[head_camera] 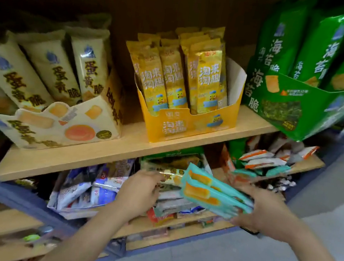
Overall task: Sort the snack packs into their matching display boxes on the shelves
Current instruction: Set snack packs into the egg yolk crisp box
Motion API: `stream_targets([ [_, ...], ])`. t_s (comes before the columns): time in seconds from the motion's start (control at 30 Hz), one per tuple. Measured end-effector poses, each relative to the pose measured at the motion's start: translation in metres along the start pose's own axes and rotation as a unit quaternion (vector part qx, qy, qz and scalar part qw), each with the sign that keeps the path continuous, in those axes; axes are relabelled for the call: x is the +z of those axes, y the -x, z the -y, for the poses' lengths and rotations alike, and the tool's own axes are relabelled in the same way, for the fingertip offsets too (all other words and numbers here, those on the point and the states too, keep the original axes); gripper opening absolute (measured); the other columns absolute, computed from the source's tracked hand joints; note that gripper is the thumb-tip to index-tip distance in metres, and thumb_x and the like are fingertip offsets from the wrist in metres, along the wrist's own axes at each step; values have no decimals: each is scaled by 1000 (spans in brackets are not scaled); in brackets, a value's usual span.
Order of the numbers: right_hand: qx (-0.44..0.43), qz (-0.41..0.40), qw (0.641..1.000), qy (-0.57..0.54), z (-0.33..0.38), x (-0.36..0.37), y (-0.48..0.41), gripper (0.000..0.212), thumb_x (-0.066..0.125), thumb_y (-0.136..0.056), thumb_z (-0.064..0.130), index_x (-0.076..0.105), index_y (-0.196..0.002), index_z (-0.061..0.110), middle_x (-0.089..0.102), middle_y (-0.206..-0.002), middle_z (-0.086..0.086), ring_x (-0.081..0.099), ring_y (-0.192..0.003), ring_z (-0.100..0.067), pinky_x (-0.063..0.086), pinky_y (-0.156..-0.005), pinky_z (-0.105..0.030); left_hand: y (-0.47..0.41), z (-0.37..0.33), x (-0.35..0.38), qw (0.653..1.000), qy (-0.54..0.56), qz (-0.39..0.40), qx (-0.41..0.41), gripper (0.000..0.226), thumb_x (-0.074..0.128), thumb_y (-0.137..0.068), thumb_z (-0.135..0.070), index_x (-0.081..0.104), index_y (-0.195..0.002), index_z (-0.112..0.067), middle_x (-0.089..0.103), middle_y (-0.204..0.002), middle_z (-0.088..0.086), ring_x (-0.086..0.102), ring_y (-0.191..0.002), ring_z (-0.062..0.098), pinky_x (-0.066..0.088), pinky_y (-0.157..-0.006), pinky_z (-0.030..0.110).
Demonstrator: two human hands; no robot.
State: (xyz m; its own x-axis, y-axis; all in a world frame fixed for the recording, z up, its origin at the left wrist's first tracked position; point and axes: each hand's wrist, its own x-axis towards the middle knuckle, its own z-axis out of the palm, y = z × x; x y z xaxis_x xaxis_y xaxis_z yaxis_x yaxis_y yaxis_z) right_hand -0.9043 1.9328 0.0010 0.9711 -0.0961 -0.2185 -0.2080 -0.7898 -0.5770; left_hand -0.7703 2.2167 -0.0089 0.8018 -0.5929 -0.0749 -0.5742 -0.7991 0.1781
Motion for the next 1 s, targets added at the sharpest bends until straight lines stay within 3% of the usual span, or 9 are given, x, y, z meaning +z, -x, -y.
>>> stream_targets([
  [0.07, 20, 19, 999, -32, -6, 11, -1, 45, 89, -65, 42, 60, -101, 42, 66, -85, 26, 62, -77, 10, 50, -63, -12, -20, 11, 23, 996, -63, 62, -17, 50, 53, -87, -13, 49, -137, -19, 51, -142, 1, 46, -127, 24, 47, -97, 37],
  [0.2, 74, 33, 989, -123, -18, 29, 3, 36, 87, -71, 34, 67, -100, 25, 74, -86, 12, 69, -75, -3, 56, -71, -35, -55, 6, 42, 977, -189, 96, -22, 68, 62, -83, -10, 34, -144, -16, 55, -131, 8, 54, -120, 30, 45, -89, 38],
  [0.33, 58, 22, 996, -58, -24, 36, 8, 44, 86, -70, 40, 64, -107, 32, 70, -93, 23, 63, -82, 12, 52, -69, -17, -76, 1, 48, 964, -237, 108, -48, 45, 55, -87, -7, 49, -130, -18, 57, -127, 6, 49, -122, 30, 38, -98, 45],
  [0.4, 40, 0, 999, -24, -25, 37, 6, 44, 86, -68, 41, 64, -105, 31, 67, -92, 21, 62, -82, 7, 50, -66, -17, -75, 1, 43, 970, -214, 103, -60, 39, 58, -88, -14, 53, -126, -19, 58, -123, 4, 52, -119, 29, 42, -96, 43],
  [0.5, -16, -24, 999, 45, -26, 39, -2, 50, 85, -65, 40, 64, -109, 30, 57, -105, 17, 60, -93, -7, 52, -78, -30, -58, 1, 28, 982, -164, 65, -72, 48, 63, -85, -38, 49, -127, -20, 62, -116, 3, 61, -107, 28, 47, -78, 34],
  [0.6, -104, -63, 979, 163, -16, 38, -13, 54, 88, -59, 39, 67, -108, 32, 48, -130, 5, 51, -119, -21, 52, -92, -40, -34, 3, 10, 993, -82, 31, -85, 57, 61, -84, -53, 42, -131, -25, 66, -105, 0, 66, -95, 25, 49, -68, 31],
  [0.7, -178, -98, 948, 246, 12, 34, -25, 50, 89, -54, 41, 68, -99, 36, 35, -151, -7, 26, -144, -32, 47, -99, -56, -10, -1, -16, 997, -34, 7, -64, 56, 62, -82, -58, 42, -127, -31, 68, -100, -4, 67, -88, 21, 45, -61, 29],
  [0.87, -241, -80, 912, 322, 51, 22, -42, 51, 88, -56, 29, 69, -102, 38, 16, -162, -8, 2, -152, -31, 27, -109, -62, 17, -10, -59, 998, 46, 37, -11, 59, 68, -75, -65, 46, -124, -41, 67, -98, -13, 61, -86, 9, 49, -69, 30],
  [1.0, -259, -88, 909, 314, 62, 15, -43, 51, 89, -54, 23, 71, -99, 37, 30, -152, -8, 13, -150, -34, 34, -105, -63, 32, -3, -85, 993, 114, 14, -3, 66, 77, -68, -63, 52, -127, -44, 67, -95, -20, 62, -84, 0, 53, -76, 31],
])
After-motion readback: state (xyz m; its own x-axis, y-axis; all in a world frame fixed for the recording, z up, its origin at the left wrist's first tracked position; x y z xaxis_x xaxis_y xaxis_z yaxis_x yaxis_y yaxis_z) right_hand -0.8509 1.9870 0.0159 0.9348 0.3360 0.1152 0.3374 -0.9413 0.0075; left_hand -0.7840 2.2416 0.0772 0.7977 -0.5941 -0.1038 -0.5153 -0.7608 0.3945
